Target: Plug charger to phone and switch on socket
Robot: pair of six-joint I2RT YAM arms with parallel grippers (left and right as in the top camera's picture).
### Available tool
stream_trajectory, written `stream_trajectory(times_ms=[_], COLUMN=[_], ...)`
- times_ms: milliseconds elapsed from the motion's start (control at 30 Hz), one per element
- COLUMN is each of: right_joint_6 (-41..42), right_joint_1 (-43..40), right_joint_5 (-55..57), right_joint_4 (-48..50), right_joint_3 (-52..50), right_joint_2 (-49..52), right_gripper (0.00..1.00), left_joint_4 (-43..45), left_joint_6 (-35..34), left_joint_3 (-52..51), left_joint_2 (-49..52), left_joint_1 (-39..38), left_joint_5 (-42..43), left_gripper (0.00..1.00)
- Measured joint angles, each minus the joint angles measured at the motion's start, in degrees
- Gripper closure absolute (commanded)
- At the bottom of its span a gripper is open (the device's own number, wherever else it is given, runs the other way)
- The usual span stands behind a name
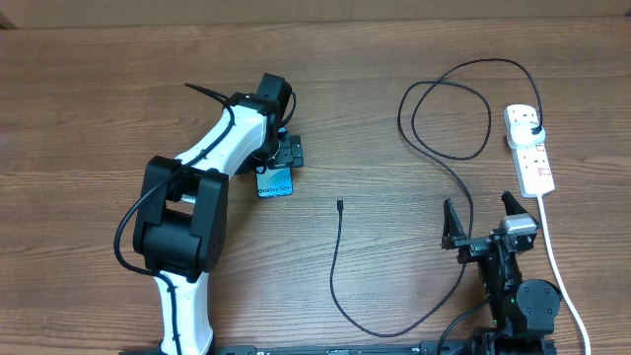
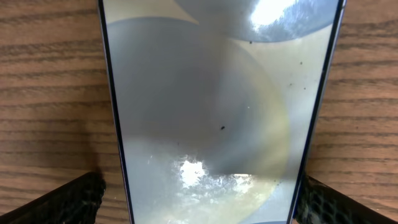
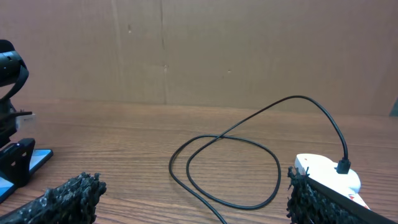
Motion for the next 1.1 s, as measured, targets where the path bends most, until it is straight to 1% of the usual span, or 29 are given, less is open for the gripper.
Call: stream_trajectory(times_ms=[433, 1100], right_joint_6=[0.04, 0.02], right_joint_1=[0.0, 0.0], right_joint_5=[-0.02, 0.0], right_joint_4=[-0.04, -0.02], right_joint_3=[0.0, 0.0], right_joint_2=[0.0, 0.0], right_gripper=[0.0, 0.0], left_joint_4=[1.81, 1.84], left_joint_6=[0.0, -0.02], left_joint_3=[0.04, 0.07], left_joint_2=[0.02, 0.02], left_joint_1=[0.0, 0.0], left_joint_5=[0.04, 0.04], left_gripper=[0.0, 0.0])
